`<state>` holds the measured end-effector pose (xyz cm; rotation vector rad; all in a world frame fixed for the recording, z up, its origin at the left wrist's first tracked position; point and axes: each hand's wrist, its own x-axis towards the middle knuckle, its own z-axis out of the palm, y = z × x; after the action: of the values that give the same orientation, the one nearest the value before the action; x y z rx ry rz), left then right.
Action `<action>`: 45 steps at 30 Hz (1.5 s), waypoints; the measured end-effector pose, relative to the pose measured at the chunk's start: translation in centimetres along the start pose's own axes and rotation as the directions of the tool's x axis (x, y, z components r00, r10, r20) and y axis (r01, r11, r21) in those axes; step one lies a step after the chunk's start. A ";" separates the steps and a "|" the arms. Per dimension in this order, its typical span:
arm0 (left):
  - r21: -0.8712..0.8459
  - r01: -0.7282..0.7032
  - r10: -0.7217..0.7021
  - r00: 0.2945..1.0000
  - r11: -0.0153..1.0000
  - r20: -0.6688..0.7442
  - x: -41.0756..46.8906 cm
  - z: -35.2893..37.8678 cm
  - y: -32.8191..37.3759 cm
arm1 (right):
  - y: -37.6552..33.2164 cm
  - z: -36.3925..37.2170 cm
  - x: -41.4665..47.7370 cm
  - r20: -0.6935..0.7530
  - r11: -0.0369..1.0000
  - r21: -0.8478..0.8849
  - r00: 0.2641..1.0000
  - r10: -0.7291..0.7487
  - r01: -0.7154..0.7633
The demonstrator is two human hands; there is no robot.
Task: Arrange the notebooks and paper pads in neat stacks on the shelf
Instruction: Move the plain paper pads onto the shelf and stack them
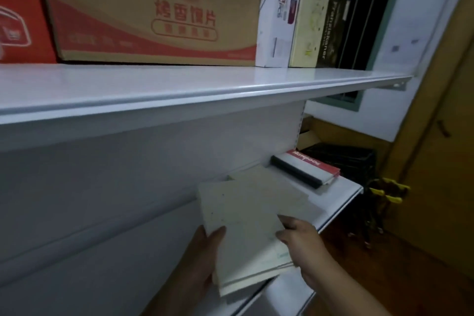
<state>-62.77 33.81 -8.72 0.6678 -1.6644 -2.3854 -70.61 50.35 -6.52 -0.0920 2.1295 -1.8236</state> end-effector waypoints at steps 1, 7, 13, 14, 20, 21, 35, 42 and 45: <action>0.009 0.001 -0.001 1.000 1.000 0.000 1.2 0.9 0.0 | -0.3 -0.8 1.0 -0.023 1.000 -0.006 1.000 -0.009 0.008; 0.151 0.066 -0.064 0.998 0.986 -0.022 7.2 6.4 -0.2 | 0.1 -6.2 7.9 -0.114 0.997 -0.069 0.993 -0.036 0.028; 0.303 0.062 -0.010 0.985 0.951 -0.170 13.6 10.6 -0.4 | -0.7 -9.9 16.0 -0.005 0.942 -0.305 0.989 -0.150 0.141; 0.354 0.066 0.012 0.977 0.933 -0.214 14.4 11.2 -0.5 | -0.6 -10.3 17.4 0.022 0.914 -0.377 0.988 -0.155 0.152; 0.587 0.118 0.131 0.922 0.801 -0.364 17.2 12.8 -2.2 | 0.5 -11.5 21.7 0.241 0.710 -0.601 0.930 -0.277 0.367; 0.586 0.113 0.139 0.920 0.803 -0.368 17.1 13.0 -2.1 | 0.9 -11.6 21.9 0.278 0.663 -0.626 0.912 -0.301 0.410; 0.946 0.302 0.284 0.902 0.117 -0.324 2.0 3.7 3.2 | -0.6 -11.6 22.2 0.490 -0.011 -0.871 0.867 -0.088 0.491; 0.885 0.456 0.330 0.853 -0.094 -0.405 -15.6 -7.5 3.8 | -6.1 2.4 8.8 0.730 -0.122 -0.683 0.664 -0.164 0.721; 0.868 0.493 0.367 0.820 -0.062 -0.440 -20.8 -10.7 2.5 | -3.2 9.8 -2.0 0.894 -0.110 -0.440 0.447 0.044 0.891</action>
<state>-39.85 31.56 -3.81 1.4331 -2.7720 -0.0808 -66.43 41.06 -4.25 -1.8969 2.2307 0.2073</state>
